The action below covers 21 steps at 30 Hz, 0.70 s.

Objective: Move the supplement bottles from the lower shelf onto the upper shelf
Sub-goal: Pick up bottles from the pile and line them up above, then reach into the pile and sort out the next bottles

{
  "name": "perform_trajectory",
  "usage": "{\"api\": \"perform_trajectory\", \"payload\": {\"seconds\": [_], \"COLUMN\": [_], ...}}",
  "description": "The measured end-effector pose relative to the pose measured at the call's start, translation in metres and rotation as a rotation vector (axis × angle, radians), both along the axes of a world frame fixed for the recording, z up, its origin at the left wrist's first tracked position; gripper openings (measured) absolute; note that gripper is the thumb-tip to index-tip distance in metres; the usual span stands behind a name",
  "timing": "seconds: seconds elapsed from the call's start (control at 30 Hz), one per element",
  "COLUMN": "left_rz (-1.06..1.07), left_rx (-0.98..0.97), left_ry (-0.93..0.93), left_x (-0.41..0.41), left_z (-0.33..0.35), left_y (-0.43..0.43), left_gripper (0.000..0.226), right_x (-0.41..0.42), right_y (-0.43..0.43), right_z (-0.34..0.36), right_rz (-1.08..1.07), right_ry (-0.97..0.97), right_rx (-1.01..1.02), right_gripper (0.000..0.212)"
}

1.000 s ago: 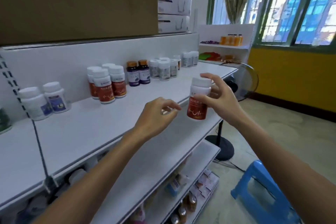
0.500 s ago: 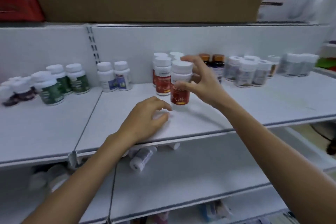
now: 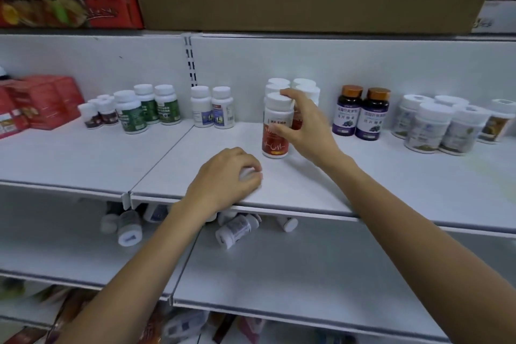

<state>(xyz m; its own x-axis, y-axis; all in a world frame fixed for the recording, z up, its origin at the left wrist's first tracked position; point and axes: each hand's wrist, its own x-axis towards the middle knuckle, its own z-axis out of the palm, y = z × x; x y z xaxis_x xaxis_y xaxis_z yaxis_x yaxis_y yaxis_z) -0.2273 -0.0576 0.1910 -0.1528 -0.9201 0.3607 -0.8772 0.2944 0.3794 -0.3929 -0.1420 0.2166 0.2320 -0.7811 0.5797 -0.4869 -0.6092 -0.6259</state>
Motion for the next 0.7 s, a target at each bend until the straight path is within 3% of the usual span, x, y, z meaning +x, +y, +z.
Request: {"api": "perform_trajectory", "payload": {"seconds": [0.17,0.3,0.4,0.5,0.7], "left_rz": [0.109,0.031,-0.018,-0.028,-0.033], "left_rx": [-0.047,-0.060,-0.035,-0.017,-0.055], "left_ry": [0.018,0.127,0.171,0.138,0.110], "left_x": [-0.016,-0.021,-0.016,-0.006,0.000], "left_z": [-0.009,-0.011,-0.008,-0.007,-0.024], "left_y": [0.024,0.045,0.063,0.081,0.114], "left_gripper": [0.022,0.019,0.019,0.020,0.022], "right_x": [0.005,0.010,0.005,-0.002,-0.008], "right_y": [0.006,0.016,0.033,0.055,0.117], "right_z": [0.004,0.010,0.015,0.016,-0.009], "right_rz": [-0.015,-0.021,-0.031,-0.112,-0.125], "right_ry": [0.047,0.126,-0.047,-0.140,-0.111], "right_rx": [0.023,0.063,0.082,-0.032,-0.169], "right_gripper": [0.064,0.074,0.082,0.070,0.044]}}
